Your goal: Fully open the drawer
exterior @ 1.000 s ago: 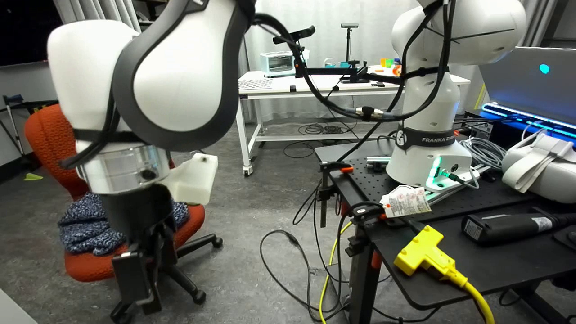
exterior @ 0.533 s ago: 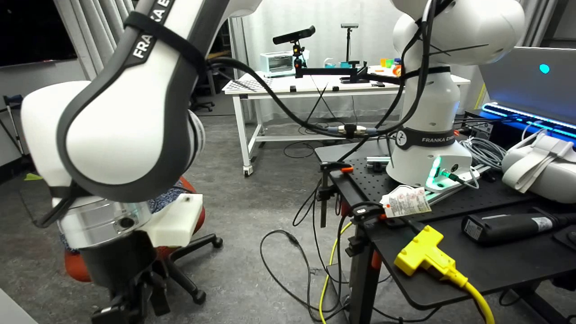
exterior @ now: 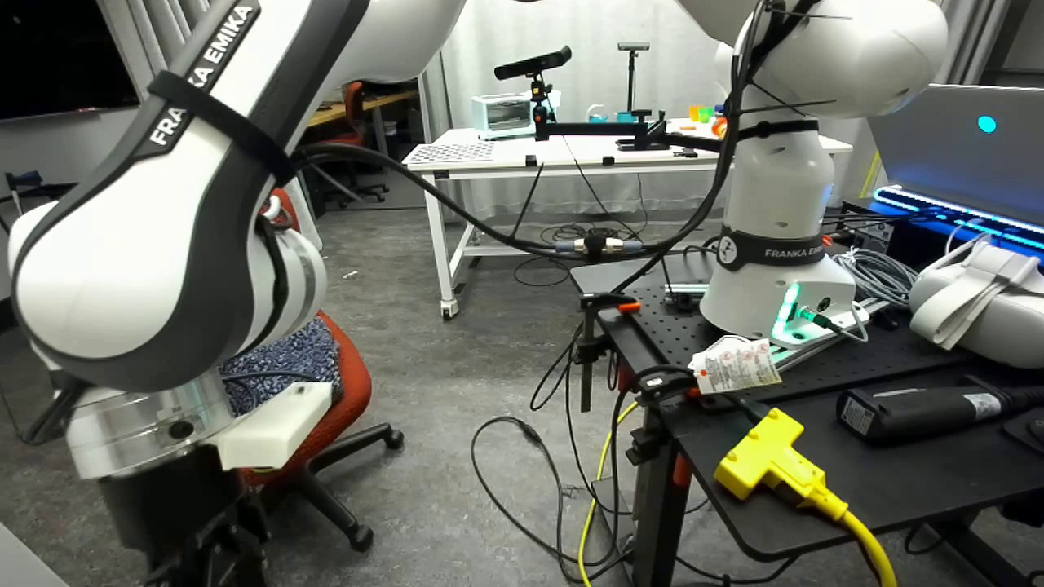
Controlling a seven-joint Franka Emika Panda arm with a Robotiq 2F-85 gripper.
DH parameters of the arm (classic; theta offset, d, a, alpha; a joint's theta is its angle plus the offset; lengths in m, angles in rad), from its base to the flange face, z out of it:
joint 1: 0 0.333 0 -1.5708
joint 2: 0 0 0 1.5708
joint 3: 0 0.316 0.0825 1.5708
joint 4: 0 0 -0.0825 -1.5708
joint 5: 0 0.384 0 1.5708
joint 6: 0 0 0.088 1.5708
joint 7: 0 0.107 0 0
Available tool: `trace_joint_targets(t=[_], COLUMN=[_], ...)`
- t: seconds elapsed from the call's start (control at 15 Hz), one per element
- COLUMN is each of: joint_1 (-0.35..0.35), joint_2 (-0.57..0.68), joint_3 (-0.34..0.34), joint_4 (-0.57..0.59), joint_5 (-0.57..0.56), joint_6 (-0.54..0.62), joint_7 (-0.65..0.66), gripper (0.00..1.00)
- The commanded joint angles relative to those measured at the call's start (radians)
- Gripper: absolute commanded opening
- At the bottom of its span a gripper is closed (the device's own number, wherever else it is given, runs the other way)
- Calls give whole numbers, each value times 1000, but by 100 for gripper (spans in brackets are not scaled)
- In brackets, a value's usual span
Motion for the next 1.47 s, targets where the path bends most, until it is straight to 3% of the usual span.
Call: trace_joint_targets(t=[0.0,0.53,1.07,1.4], joint_1=[48,149,200,221], joint_2=[45,61,73,16], joint_3=[-31,-122,-197,-253], joint_4=[80,89,95,27], joint_5=[-5,-45,-113,-155], joint_6=[2,57,54,62], joint_7=[39,180,268,300], gripper=[100,100,100,100])
